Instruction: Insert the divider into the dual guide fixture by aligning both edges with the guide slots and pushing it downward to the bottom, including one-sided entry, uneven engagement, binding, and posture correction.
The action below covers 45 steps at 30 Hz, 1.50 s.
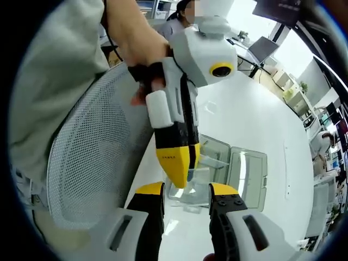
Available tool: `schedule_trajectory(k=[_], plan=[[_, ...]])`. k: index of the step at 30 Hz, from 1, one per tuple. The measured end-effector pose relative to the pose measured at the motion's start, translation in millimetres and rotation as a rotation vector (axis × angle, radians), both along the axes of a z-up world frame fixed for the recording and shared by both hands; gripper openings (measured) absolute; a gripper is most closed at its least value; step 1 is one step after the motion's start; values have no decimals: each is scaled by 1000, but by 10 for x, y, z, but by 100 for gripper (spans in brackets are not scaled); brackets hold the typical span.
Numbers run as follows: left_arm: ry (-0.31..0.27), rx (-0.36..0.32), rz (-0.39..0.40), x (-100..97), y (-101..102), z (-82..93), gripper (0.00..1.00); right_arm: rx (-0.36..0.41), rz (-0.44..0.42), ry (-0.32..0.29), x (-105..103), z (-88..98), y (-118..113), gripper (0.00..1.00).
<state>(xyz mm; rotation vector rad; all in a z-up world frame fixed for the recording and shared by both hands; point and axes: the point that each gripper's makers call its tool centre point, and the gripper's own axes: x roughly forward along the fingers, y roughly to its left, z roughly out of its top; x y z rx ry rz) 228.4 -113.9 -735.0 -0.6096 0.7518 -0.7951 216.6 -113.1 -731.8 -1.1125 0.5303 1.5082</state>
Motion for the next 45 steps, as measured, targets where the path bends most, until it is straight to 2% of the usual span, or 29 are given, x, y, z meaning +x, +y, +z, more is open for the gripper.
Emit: schedule_trajectory(k=[11,31,32,33,40,45], plan=[[52,-36,28,9,14,14,2,-4,7,-14,-17,-6,68,27],[110,-99,78,28,88,18,0,-2,32,-50,13,14,131,29],[48,-85,44,48,90,39,0,0,37,-54,17,14,138,28],[92,-85,61,20,87,27,0,3,34,-58,28,15,144,27],[68,-79,45,16,110,30,0,10,39,-58,24,27,168,28],[25,-57,19,11,145,48,0,12,33,-58,48,37,160,28]])
